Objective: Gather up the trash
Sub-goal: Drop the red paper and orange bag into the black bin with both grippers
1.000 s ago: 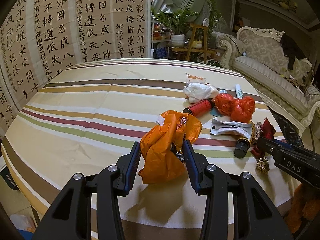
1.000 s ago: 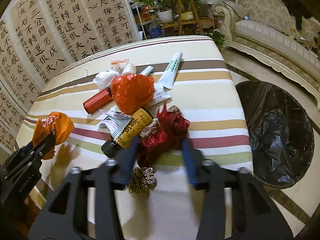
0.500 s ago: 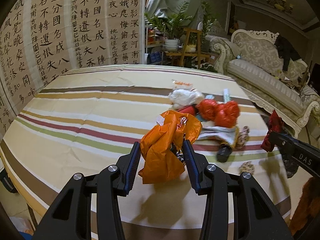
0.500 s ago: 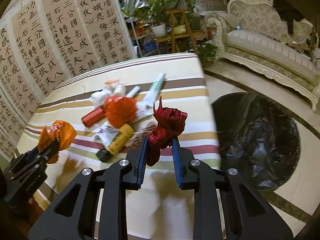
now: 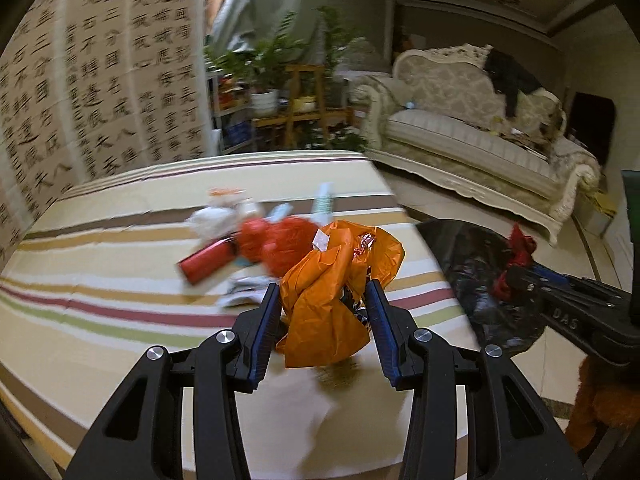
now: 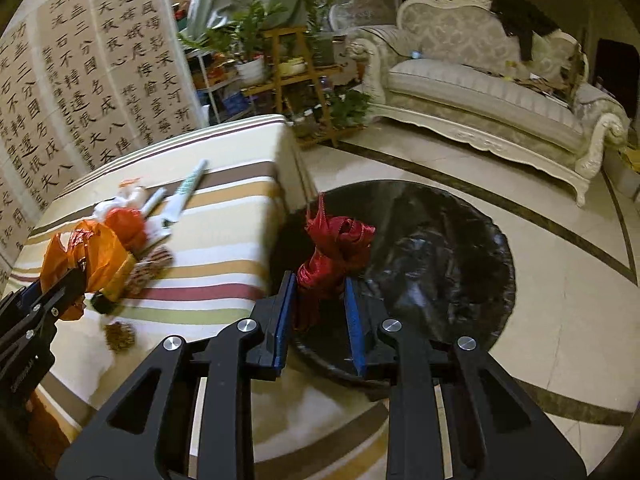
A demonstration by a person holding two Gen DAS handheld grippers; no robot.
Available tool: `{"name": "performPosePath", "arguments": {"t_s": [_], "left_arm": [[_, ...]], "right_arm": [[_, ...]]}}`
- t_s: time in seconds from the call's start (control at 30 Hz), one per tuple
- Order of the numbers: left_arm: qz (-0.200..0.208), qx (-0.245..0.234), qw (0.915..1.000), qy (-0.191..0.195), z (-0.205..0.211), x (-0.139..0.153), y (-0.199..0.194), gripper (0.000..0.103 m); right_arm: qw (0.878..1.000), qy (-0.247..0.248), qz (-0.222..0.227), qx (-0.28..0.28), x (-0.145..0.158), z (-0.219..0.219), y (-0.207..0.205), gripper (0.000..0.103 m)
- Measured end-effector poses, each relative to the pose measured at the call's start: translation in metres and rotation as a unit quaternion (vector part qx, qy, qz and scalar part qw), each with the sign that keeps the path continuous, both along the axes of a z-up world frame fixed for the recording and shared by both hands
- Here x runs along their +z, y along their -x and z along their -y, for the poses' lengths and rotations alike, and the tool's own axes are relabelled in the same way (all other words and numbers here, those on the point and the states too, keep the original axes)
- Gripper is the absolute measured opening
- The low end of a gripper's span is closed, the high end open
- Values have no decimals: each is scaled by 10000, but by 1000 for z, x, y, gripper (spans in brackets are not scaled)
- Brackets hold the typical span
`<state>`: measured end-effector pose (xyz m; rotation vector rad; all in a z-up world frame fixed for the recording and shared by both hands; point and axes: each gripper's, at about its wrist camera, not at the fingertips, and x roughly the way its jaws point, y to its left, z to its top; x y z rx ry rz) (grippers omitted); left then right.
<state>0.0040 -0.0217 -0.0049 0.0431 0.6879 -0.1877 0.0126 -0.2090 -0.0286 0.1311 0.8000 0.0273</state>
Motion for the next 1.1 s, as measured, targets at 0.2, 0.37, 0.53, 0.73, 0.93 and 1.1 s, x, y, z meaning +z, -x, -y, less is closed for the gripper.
{"name": "performPosePath", "arguments": {"t_s": [0.2, 0.37, 0.53, 0.73, 0.93, 1.1], "left_arm": [[-74, -227, 9997, -83, 37, -4, -15, 44], [-78, -334, 9992, -201, 64, -7, -28, 44], [-125, -409, 9986, -297, 87, -13, -44, 44], [-231, -481, 9976, -437, 106, -23, -55, 45], [-305, -356, 9981, -405, 99, -26, -60, 61], [-268, -283, 9987, -334, 94, -21, -55, 71]], "right_arm": [[9999, -5, -14, -157, -6, 24, -7, 24], [9998, -1, -12, -201, -9, 39, -14, 25], [9998, -37, -53, -208, -15, 49, -26, 26], [9996, -145, -99, -207, -21, 59, -40, 38], [9993, -198, -94, -311, -22, 66, -40, 43], [9991, -216, -85, -365, -20, 66, -34, 44]]}}
